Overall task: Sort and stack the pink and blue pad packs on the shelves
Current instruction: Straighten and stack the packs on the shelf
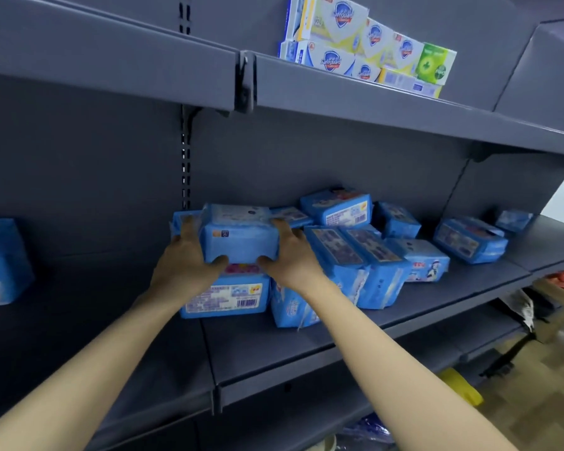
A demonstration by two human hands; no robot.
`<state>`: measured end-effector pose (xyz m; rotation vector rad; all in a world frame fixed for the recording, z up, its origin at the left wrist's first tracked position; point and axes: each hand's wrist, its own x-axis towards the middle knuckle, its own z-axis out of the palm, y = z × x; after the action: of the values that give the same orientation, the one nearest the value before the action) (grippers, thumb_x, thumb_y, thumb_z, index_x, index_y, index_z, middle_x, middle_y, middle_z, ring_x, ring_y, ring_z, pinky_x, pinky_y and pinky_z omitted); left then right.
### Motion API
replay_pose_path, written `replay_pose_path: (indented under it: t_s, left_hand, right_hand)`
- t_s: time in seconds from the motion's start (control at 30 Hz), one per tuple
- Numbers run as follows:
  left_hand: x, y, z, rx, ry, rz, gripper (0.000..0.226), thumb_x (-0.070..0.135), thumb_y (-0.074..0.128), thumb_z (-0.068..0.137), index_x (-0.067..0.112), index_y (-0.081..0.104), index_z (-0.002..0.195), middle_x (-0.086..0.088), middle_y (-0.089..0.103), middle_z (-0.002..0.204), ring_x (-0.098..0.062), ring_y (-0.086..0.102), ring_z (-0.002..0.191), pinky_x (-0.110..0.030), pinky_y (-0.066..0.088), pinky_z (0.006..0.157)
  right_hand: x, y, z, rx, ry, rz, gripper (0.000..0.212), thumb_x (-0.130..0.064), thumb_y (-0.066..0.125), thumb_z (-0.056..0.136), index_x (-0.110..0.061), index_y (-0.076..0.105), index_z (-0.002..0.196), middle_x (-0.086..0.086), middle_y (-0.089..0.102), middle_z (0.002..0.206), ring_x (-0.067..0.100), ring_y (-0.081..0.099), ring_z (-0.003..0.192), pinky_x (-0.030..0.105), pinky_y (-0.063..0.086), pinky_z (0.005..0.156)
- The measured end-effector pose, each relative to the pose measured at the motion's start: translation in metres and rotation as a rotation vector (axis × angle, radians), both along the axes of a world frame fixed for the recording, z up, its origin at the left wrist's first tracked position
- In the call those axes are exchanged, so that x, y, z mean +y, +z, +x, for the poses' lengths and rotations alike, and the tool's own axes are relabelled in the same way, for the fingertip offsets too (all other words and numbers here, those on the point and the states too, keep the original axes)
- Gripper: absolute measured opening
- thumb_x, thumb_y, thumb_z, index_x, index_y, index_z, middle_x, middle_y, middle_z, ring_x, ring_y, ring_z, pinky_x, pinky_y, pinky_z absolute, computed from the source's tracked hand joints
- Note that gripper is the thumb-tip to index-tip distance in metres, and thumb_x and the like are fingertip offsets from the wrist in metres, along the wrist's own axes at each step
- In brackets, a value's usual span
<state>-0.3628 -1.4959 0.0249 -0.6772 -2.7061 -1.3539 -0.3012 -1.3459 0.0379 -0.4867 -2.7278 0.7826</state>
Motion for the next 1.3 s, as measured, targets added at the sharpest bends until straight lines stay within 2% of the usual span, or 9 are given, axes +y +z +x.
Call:
replay_pose_path:
  t_s: [0.17, 0.23, 0.33, 0.47, 0.77, 0.93, 1.07, 1.2, 1.3]
  left_hand:
    - [0.014, -0.009, -0.003, -0.039, 0.007, 0.112, 0.054, 0.019, 0.063, 0.086, 0.013, 0.037, 0.134, -0.001, 0.056, 0.106, -0.012, 0.049, 0.084, -0.023, 0.037, 0.070]
    - [0.020, -0.011, -0.002, -0.013, 0.057, 0.133, 0.047, 0.019, 0.062, 0.087, 0.007, 0.041, 0.127, -0.003, 0.056, 0.103, -0.016, 0.051, 0.083, -0.025, 0.038, 0.068]
    - [0.027, -0.007, -0.001, 0.076, 0.092, 0.179, 0.048, 0.018, 0.062, 0.087, 0.005, 0.040, 0.127, -0.012, 0.060, 0.109, -0.027, 0.060, 0.092, -0.028, 0.042, 0.069]
    - [0.045, 0.006, -0.003, 0.140, 0.076, 0.211, 0.044, 0.015, 0.062, 0.086, 0.004, 0.042, 0.124, -0.006, 0.058, 0.101, -0.025, 0.060, 0.090, -0.026, 0.040, 0.066]
    - [0.100, 0.015, -0.023, 0.166, 0.017, 0.192, 0.056, 0.015, 0.061, 0.087, 0.003, 0.034, 0.135, -0.017, 0.058, 0.117, -0.031, 0.059, 0.097, -0.029, 0.043, 0.068]
    - [0.123, 0.009, -0.035, 0.146, -0.038, 0.186, 0.066, 0.011, 0.060, 0.087, 0.008, 0.024, 0.142, -0.015, 0.052, 0.128, -0.031, 0.056, 0.107, -0.026, 0.040, 0.069]
    - [0.131, -0.003, -0.043, 0.093, -0.103, 0.183, 0.074, 0.008, 0.060, 0.085, 0.014, 0.017, 0.145, -0.014, 0.048, 0.131, -0.030, 0.053, 0.112, -0.028, 0.043, 0.075]
    - [0.127, -0.007, -0.047, 0.039, -0.159, 0.144, 0.081, 0.007, 0.061, 0.084, 0.017, 0.012, 0.147, -0.013, 0.046, 0.132, -0.027, 0.051, 0.114, -0.027, 0.042, 0.076]
    - [0.114, -0.002, -0.046, 0.052, -0.191, 0.089, 0.083, 0.009, 0.063, 0.084, 0.018, 0.010, 0.148, -0.013, 0.044, 0.134, -0.028, 0.048, 0.119, -0.031, 0.044, 0.086]
  right_hand:
    - [-0.003, -0.004, -0.011, 0.080, 0.061, -0.032, 0.070, -0.020, 0.060, 0.087, -0.023, 0.020, 0.144, 0.016, 0.048, 0.129, 0.032, 0.054, 0.107, 0.031, 0.043, 0.079]
    - [-0.005, -0.007, -0.012, 0.145, 0.076, -0.009, 0.068, -0.017, 0.061, 0.087, -0.023, 0.024, 0.143, 0.016, 0.046, 0.131, 0.032, 0.054, 0.109, 0.033, 0.044, 0.084]
    - [-0.001, -0.006, -0.013, 0.256, 0.085, -0.019, 0.066, -0.012, 0.061, 0.086, -0.024, 0.027, 0.142, 0.014, 0.043, 0.133, 0.031, 0.054, 0.108, 0.026, 0.040, 0.078]
    - [0.016, 0.005, -0.016, 0.371, 0.069, -0.028, 0.062, -0.009, 0.060, 0.087, -0.022, 0.032, 0.140, 0.013, 0.045, 0.132, 0.029, 0.053, 0.109, 0.023, 0.038, 0.075]
    - [0.059, 0.013, -0.032, 0.325, -0.021, 0.080, 0.061, -0.010, 0.054, 0.090, -0.025, 0.028, 0.143, 0.017, 0.041, 0.122, 0.037, 0.056, 0.091, 0.041, 0.049, 0.079]
    - [0.080, 0.006, -0.044, 0.310, -0.051, 0.099, 0.062, -0.007, 0.053, 0.091, -0.023, 0.027, 0.144, 0.019, 0.038, 0.124, 0.036, 0.053, 0.092, 0.028, 0.040, 0.071]
    - [0.090, 0.001, -0.049, 0.252, -0.048, 0.090, 0.062, -0.007, 0.055, 0.090, -0.023, 0.029, 0.144, 0.019, 0.032, 0.133, 0.033, 0.049, 0.105, 0.025, 0.040, 0.079]
    - [0.089, 0.000, -0.049, 0.208, -0.046, 0.048, 0.064, -0.006, 0.055, 0.089, -0.024, 0.028, 0.144, 0.018, 0.027, 0.136, 0.037, 0.042, 0.117, 0.039, 0.043, 0.098]
    - [0.078, 0.007, -0.047, 0.164, -0.089, 0.124, 0.066, -0.011, 0.057, 0.088, -0.022, 0.025, 0.144, 0.019, 0.014, 0.145, 0.038, 0.015, 0.135, 0.046, 0.027, 0.110]
